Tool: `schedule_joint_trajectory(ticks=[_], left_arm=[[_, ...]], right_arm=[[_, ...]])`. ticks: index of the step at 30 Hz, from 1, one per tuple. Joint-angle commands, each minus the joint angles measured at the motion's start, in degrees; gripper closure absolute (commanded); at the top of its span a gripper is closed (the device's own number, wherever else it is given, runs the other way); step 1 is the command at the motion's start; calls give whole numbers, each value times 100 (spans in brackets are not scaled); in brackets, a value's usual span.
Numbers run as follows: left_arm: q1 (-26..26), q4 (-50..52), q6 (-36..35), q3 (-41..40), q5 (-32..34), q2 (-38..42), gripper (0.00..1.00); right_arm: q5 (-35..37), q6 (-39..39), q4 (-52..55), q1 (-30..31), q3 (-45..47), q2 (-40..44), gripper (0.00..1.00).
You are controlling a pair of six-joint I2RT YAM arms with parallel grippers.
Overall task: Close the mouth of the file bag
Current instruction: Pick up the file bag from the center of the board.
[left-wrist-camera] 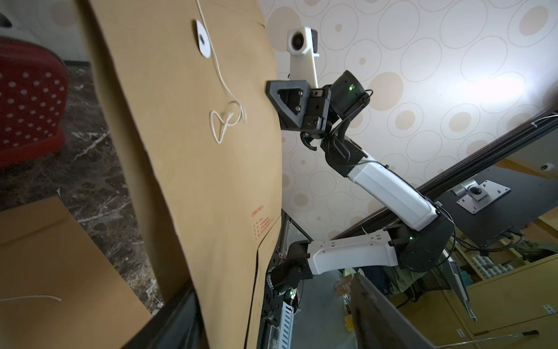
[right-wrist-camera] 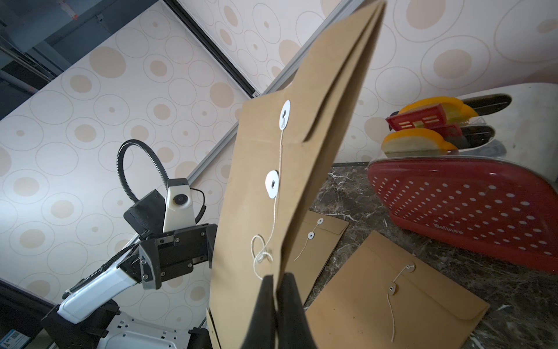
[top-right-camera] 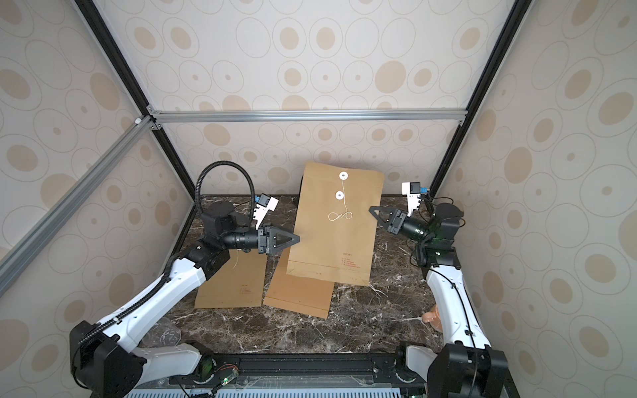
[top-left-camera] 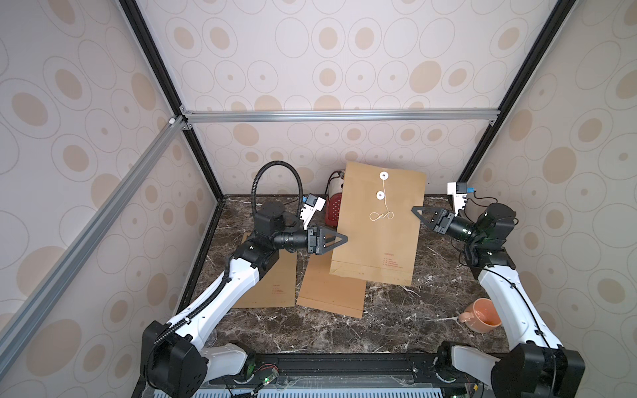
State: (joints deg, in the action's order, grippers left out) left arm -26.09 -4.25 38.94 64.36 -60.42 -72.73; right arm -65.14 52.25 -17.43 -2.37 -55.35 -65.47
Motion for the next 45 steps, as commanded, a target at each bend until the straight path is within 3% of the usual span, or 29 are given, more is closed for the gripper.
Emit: schedule_joint_trajectory(ticks=[1,6,12,16,21,24,27,29,31,32,33,34,36,42,43,45], left_arm=[[33,-42,-216,700,374,-227,21],[92,-49,-230,883,499,-641,17],[147,-807,62,843,391,-906,14],[169,-636,-124,864,488,-1059,12],[170,-2024,599,471,335,-1129,10],[175,-2257,677,372,200,-1136,12],[178,-2682,905,246,-110,-1138,19],[189,-3251,1280,96,-147,-1100,31],[192,-3741,1644,-14,-115,-1061,55],[189,-3895,1759,-57,-87,-1034,72],[192,-3922,1780,-70,-69,-1003,81],[189,-3875,1748,-81,-50,-975,82],[189,-3597,1537,-79,-48,-915,99],[186,-3054,1112,-29,43,-706,100],[189,-2919,1004,-20,63,-663,100],[189,-2381,574,33,129,-545,100]], right_arm=[[-369,-27,-25,53,-96,283,100],[-409,-91,131,57,-222,613,100],[-539,107,-102,56,-168,971,100],[-544,154,-165,63,-158,1106,100],[-521,326,-453,178,-56,1060,100],[-488,555,-814,193,24,969,100],[-440,382,-696,199,-6,886,100],[-393,270,-624,201,-9,804,100],[-389,161,-544,201,-22,698,100],[-388,94,-490,196,-29,651,100],[-391,-6,-384,196,-39,618,100],[-391,-104,-271,195,-54,599,100],[-372,-399,67,196,-77,596,100],[-66,-1363,1185,198,-196,752,100],[-8,-1489,1334,194,-214,788,98],[384,-1778,1796,197,-288,896,79]])
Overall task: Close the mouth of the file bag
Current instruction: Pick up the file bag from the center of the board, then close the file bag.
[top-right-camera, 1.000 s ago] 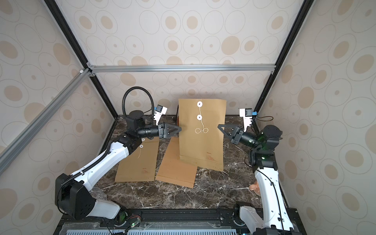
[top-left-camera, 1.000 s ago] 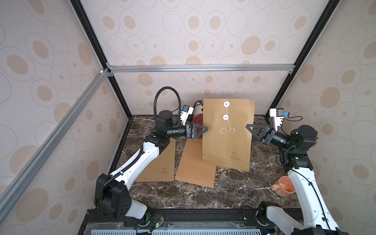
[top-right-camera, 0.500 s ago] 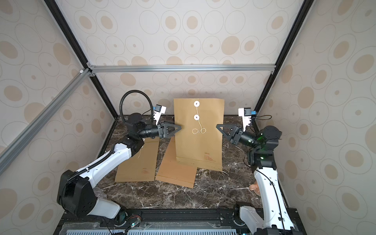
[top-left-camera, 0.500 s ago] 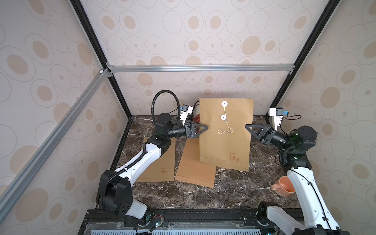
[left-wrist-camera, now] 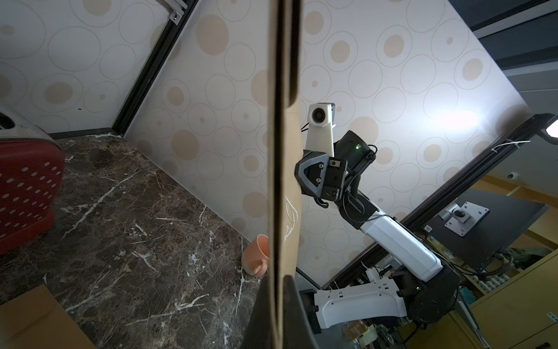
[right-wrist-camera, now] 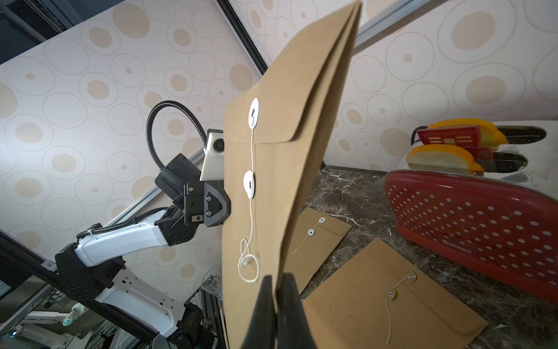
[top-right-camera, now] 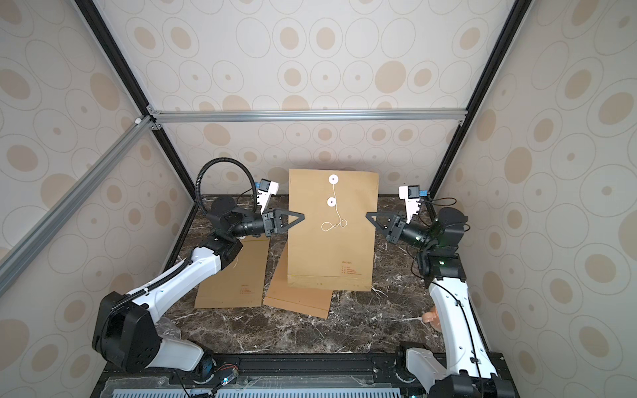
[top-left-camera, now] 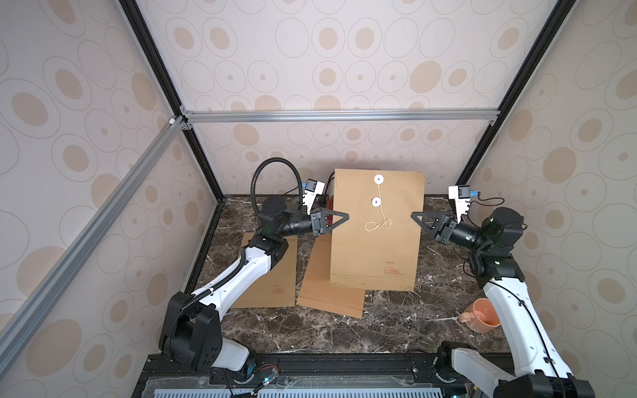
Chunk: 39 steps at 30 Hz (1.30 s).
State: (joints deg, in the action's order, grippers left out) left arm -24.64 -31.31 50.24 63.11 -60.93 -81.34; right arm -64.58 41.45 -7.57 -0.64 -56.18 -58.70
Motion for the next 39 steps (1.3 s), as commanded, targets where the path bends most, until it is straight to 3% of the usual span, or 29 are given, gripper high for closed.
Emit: schedule_joint_trajectory(ticks=[1,5,8,10,14,16,20,29,34,39], left_arm=[[41,639,-788,197,229,372,100],[42,1378,-1501,188,475,620,100],[47,1662,-1879,184,593,707,100],[47,1627,-2085,160,539,728,100],[35,1796,-2521,50,831,864,100],[24,2058,-2735,121,848,898,100],[-64,1971,-2766,72,827,953,100],[-335,1977,-3067,-37,744,1219,100],[-384,2084,-3200,-23,749,1235,100],[-393,2494,-3562,61,836,1304,100]], right_arm=[[545,-908,1085,21,-252,272,72],[1483,-1695,1944,17,-395,573,57],[2100,-2087,1952,17,-220,938,53],[2152,-2100,1430,18,89,1272,53],[1940,-1960,-603,78,1121,1912,52],[2009,-2086,-910,171,1340,2048,50],[1800,-2307,-399,588,1122,1778,49],[2276,-3611,-109,2037,711,795,55],[2325,-3915,15,2160,439,360,56],[2399,-4190,-637,2257,712,485,57]])
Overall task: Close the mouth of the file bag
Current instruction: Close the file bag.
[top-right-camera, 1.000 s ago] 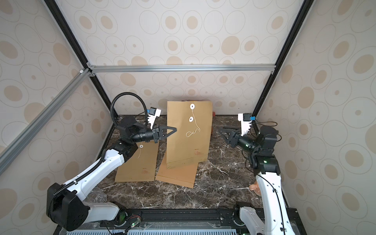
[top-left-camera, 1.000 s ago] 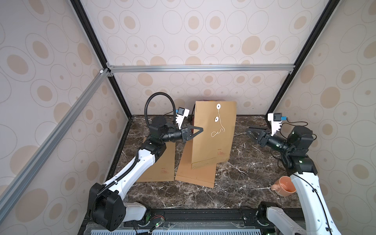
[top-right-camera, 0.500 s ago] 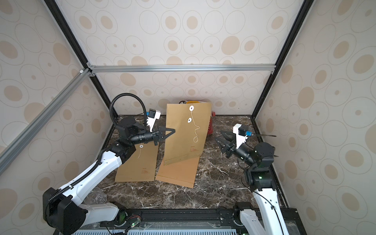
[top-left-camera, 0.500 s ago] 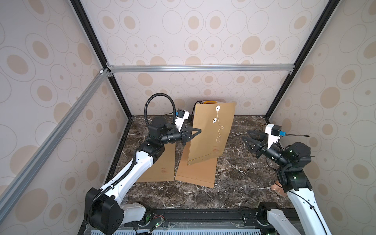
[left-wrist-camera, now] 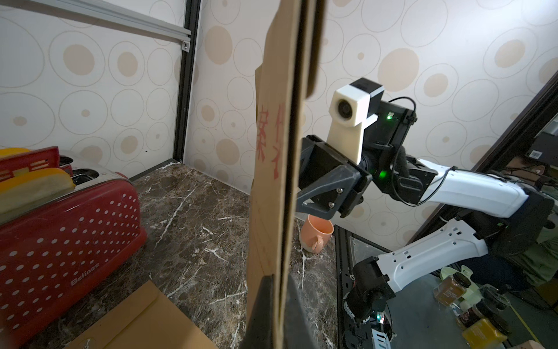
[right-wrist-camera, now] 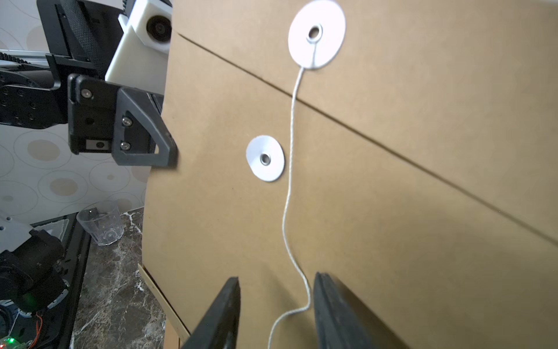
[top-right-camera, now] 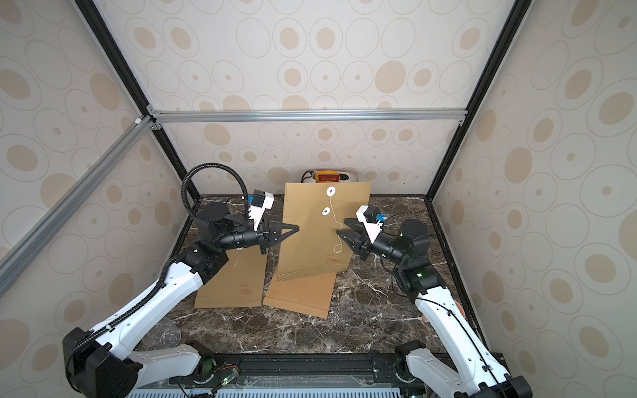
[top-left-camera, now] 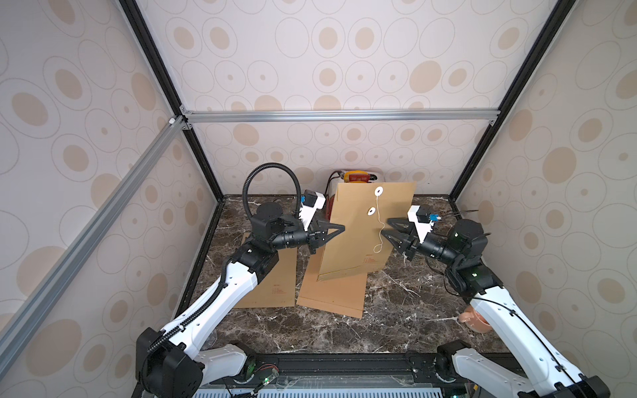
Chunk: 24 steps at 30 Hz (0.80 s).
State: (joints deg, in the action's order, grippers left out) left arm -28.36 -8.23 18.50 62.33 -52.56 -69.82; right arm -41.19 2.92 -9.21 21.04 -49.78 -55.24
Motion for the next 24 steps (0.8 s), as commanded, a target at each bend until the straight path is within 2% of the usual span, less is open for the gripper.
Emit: schedule_joint_trajectory(ticks=[1,9,17,24], left_arm=[[-36,241,-444,152,23,155,100],[-130,717,-1034,188,326,245,100],[-152,366,-970,4,238,399,100],[-144,337,-974,-3,178,391,100]], right_arm=[[71,-476,-511,132,112,140,57],[122,-963,-169,341,-269,-297,57],[67,-981,-310,452,-199,-492,61],[-275,-839,-614,533,-25,-520,63]])
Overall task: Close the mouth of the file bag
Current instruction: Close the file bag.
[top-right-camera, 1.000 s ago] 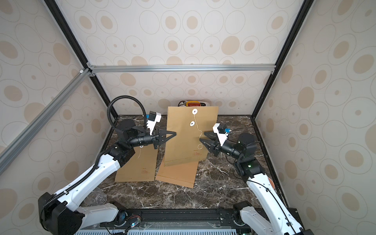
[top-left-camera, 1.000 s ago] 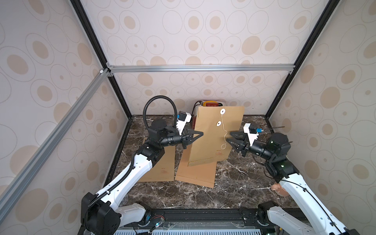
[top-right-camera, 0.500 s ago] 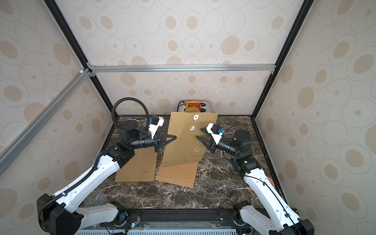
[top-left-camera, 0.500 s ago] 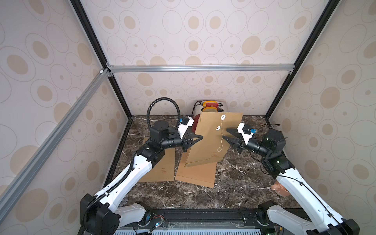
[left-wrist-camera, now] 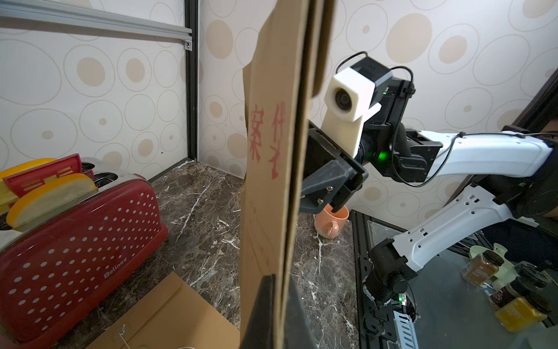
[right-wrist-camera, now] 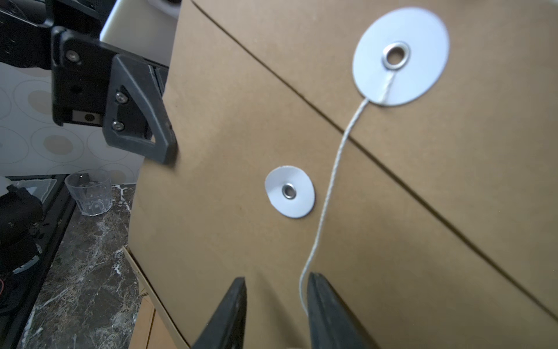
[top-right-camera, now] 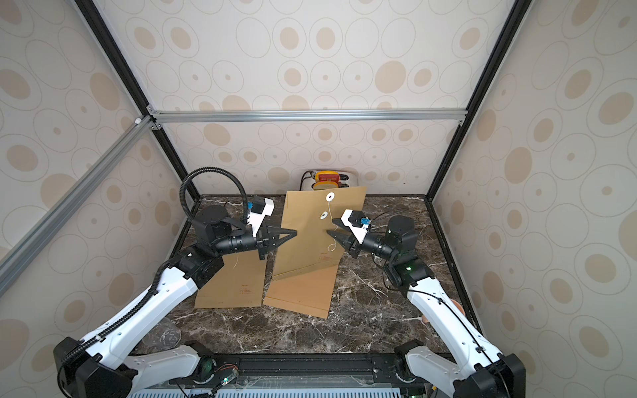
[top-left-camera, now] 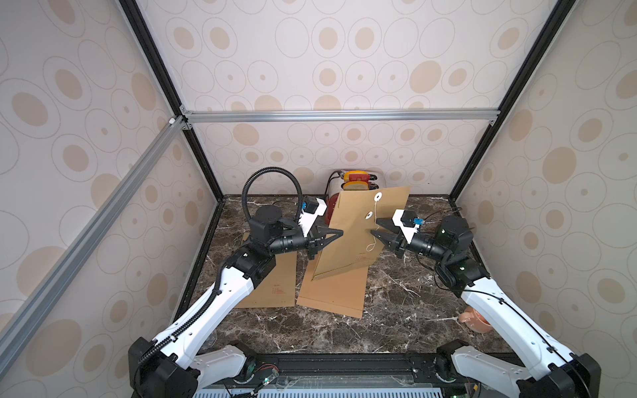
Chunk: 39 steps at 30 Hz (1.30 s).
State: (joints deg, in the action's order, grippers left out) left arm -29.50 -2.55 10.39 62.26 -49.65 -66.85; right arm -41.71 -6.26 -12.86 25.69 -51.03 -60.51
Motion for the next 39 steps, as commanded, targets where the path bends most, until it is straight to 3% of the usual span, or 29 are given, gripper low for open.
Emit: schedule_joint_trajectory(ticks=[1,17,26,39], left_arm=[[-34,-229,-167,5,-121,93,100],[-24,-354,-70,-58,-30,155,100],[74,-1544,851,-396,-27,232,100],[234,-2060,1274,-493,-103,216,100]], right_arm=[[-244,121,-318,92,101,-4,63],[-759,626,-316,289,142,-77,67],[-621,830,-637,377,626,96,70],[-585,1194,-1245,437,1265,165,74]])
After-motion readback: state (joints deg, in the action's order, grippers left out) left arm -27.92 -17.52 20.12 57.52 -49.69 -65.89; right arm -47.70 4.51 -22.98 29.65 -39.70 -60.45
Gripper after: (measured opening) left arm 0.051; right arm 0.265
